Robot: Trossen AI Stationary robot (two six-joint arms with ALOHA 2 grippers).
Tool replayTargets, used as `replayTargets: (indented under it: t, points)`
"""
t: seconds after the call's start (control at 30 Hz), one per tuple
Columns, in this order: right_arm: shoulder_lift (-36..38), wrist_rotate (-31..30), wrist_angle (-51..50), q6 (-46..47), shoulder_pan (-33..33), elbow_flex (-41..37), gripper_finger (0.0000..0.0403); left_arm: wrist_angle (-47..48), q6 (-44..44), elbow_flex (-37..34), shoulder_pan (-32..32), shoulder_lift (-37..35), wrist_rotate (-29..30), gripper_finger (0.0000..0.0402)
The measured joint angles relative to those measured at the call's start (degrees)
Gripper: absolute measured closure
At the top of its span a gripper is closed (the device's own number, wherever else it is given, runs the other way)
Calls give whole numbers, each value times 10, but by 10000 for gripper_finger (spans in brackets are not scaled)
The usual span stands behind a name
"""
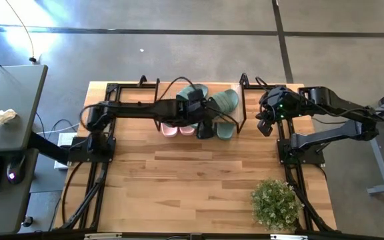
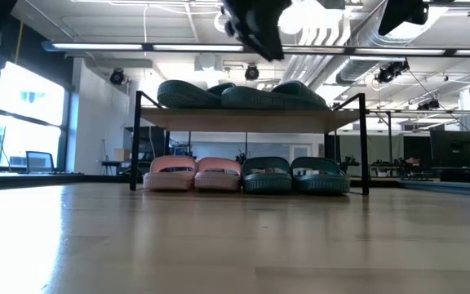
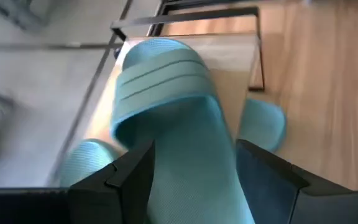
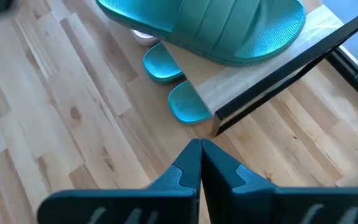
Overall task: Pick and place slides into the shelf
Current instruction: Adjust the green slides on and under the shelf
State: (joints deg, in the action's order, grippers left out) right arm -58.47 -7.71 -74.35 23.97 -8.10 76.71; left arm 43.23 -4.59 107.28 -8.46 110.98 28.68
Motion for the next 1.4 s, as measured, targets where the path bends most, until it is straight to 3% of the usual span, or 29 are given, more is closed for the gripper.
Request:
replayTargets:
  t: [0.1, 0.3, 0.4, 0.6, 1.0, 1.4]
  points:
    - [0, -2, 0, -2, 0, 0, 403, 39, -108, 0, 2, -36, -3, 195]
    - [0, -25, 0, -15, 0, 0, 403, 176, -426, 0, 2, -74, 22, 195]
    - [0, -37, 1, -15, 0, 0, 403, 228, -499, 0, -10, -74, 26, 195]
    - [0, -58, 14, 5, 0, 0, 403, 227, -507, -1, -53, -59, 22, 195]
    - [0, -58, 18, 16, 0, 0, 403, 240, -506, -2, -140, -28, -50, 195]
    - [0, -58, 18, 11, 0, 0, 403, 190, -475, -1, -152, -19, -28, 209]
